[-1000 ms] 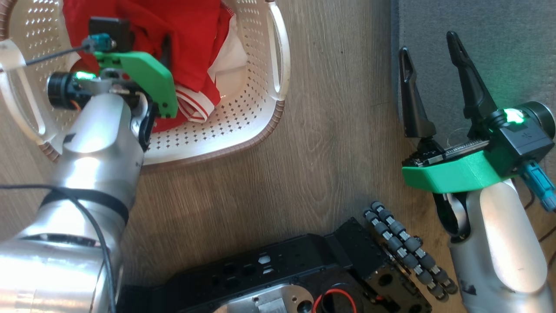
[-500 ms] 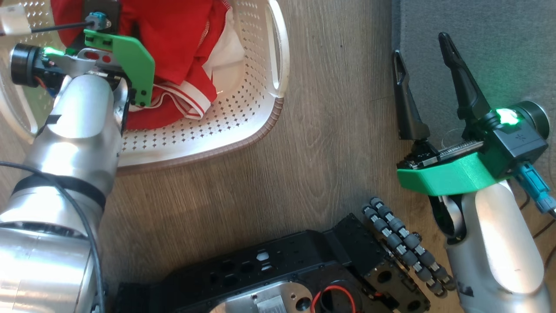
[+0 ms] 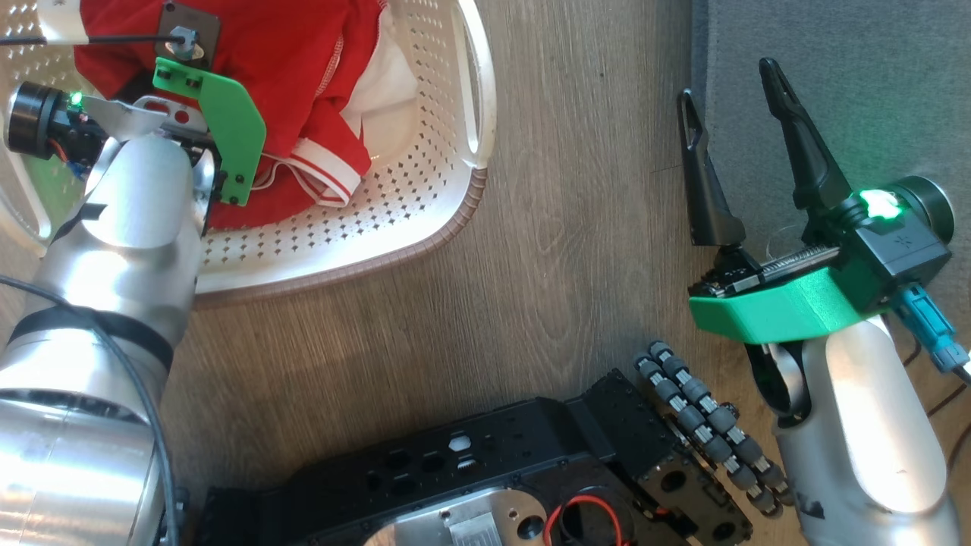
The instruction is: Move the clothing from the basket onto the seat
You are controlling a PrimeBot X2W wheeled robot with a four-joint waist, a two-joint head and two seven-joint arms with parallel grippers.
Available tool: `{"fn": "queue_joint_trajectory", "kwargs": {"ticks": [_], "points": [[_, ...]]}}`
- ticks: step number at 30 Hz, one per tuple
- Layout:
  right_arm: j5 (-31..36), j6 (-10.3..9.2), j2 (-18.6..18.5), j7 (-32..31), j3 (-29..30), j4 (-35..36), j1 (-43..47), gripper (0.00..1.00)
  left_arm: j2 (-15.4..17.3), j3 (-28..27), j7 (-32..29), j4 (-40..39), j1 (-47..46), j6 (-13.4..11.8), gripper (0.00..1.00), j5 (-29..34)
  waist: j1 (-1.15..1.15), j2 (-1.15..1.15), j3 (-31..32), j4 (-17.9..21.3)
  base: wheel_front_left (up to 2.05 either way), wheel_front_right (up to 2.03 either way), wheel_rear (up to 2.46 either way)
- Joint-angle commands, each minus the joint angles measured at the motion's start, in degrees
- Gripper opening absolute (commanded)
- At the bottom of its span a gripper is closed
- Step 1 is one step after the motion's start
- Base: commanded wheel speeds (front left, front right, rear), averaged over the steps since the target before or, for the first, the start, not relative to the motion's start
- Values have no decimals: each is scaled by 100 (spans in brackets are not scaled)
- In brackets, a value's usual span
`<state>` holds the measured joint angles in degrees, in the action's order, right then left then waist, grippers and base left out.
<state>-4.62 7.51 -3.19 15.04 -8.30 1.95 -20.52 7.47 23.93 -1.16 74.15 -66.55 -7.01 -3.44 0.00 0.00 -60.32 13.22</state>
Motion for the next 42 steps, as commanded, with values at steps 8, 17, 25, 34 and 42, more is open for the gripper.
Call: {"fn": "queue_joint_trajectory", "kwargs": {"ticks": [8, 17, 25, 34, 42], "points": [[-33, -2, 31, -4, -132, 116, 317, 100, 171, 79, -301, -20, 276, 235, 0, 14, 0, 0, -16, -5, 0, 0, 0], [-84, -2, 31, -4, -158, 46, 69, 100, 194, 37, 173, -20, 255, 218, 0, -153, 0, 0, 127, 36, 0, 0, 0], [-62, -2, 31, -4, -204, -108, -223, 100, 142, -196, 779, -20, 511, 237, 0, -515, 0, 0, 756, 33, 0, 0, 0], [173, -2, 31, -4, -24, -454, 9, 100, -181, -384, 1542, -80, 1160, 308, 0, -885, 0, 0, 2143, -305, 0, 0, 0], [356, -2, 31, -4, 155, -674, 243, 100, -233, -591, 1613, -1598, 2067, 255, 0, -919, 0, 0, 3268, -591, 0, 0, 0]]}}
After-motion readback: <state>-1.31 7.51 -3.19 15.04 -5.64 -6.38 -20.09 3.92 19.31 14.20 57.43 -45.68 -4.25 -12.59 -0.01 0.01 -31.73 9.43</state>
